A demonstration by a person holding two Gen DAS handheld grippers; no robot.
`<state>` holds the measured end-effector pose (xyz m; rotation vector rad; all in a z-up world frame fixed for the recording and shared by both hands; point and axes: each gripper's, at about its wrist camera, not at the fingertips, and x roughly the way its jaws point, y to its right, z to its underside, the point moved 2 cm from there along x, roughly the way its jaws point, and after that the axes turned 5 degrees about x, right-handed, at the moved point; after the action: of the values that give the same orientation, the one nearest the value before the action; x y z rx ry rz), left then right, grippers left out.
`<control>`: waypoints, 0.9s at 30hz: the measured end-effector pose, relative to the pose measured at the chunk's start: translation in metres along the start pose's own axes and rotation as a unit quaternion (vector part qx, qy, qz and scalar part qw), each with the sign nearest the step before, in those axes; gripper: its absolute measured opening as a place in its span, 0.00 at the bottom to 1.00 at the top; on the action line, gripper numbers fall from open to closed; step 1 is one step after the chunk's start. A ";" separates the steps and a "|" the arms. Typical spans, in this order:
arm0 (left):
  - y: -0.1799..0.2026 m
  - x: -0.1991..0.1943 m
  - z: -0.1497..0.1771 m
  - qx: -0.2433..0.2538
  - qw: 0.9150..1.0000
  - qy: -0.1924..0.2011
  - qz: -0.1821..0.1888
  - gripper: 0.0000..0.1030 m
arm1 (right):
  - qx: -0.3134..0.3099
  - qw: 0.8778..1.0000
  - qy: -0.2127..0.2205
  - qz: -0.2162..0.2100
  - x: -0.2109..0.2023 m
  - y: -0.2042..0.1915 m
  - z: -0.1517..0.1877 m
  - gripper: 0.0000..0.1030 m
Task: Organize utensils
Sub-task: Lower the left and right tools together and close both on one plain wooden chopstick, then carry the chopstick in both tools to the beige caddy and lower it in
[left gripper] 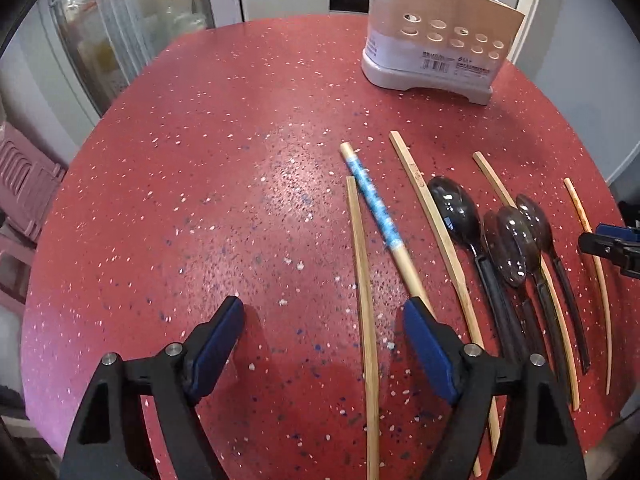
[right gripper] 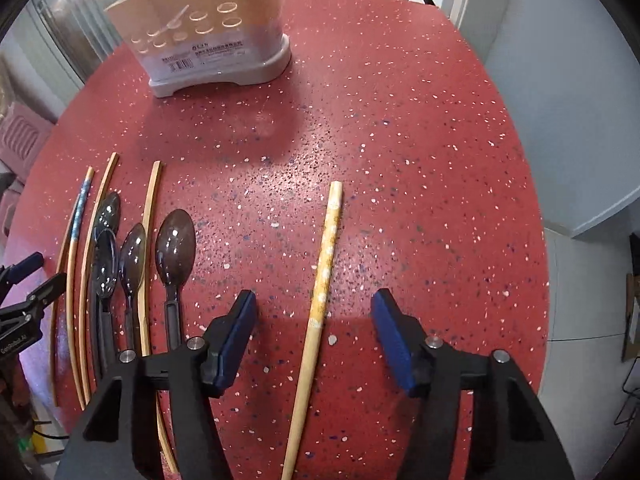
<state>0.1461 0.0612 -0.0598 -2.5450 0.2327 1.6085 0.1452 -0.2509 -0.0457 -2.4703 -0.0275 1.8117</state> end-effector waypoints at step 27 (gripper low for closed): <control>0.019 -0.026 -0.020 0.014 0.998 0.000 0.062 0.33 | -0.048 0.991 -0.012 -0.125 -0.021 -0.008 -0.015 0.08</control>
<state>0.1494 0.0404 -0.0284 -2.5555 0.4182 1.6361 0.1539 -0.2453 -0.0208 -2.3771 -0.4150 1.7708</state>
